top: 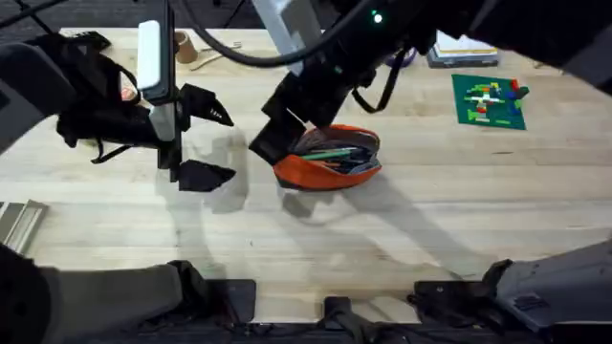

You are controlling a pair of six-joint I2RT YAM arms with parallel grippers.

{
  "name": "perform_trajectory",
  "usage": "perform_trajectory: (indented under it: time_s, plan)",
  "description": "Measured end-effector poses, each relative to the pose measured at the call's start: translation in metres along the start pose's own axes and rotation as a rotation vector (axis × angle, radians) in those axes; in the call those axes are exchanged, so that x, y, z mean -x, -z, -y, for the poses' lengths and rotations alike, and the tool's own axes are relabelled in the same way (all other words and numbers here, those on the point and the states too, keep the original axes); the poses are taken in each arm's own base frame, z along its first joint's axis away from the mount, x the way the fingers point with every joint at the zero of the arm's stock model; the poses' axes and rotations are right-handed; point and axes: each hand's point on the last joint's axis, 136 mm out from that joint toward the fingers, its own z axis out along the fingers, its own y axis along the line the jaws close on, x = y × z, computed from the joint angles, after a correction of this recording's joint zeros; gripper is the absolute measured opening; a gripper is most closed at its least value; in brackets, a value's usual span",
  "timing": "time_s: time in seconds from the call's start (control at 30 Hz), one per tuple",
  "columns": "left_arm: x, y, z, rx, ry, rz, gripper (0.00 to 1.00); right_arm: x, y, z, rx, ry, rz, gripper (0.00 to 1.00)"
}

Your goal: Unzip the bag, pick up the pens from the table one at a time and place them inside, then zip the bag closed.

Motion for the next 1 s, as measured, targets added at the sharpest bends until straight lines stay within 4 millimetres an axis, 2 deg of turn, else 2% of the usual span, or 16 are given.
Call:
perform_trajectory:
  time_s: [0.2, 0.53, 0.63, 0.67, 0.93, 1.0]
  plan:
    - [0.0, 0.0, 0.0, 0.0, 0.0, 0.0, 0.993, 0.007, -0.005, 0.003, -0.003, -0.02, 0.019, 0.997]
    - [0.0, 0.0, 0.0, 0.0, 0.0, 0.0, 0.993, 0.009, -0.052, 0.016, 0.003, -0.091, -0.023, 0.998]
    - [0.0, 0.0, 0.0, 0.0, 0.0, 0.0, 0.993, 0.006, -0.062, 0.018, 0.006, -0.101, -0.043, 0.998]
    - [0.0, 0.0, 0.0, 0.0, 0.0, 0.0, 0.994, 0.003, -0.071, 0.02, 0.009, -0.112, -0.065, 0.998]
    - [0.0, 0.0, 0.0, 0.001, 0.0, 0.002, 0.992, 0.011, -0.083, 0.024, 0.003, -0.108, -0.03, 0.998]
    - [0.0, 0.0, 0.0, 0.001, 0.0, 0.003, 0.993, 0.007, -0.088, 0.026, 0.001, -0.11, -0.037, 0.998]
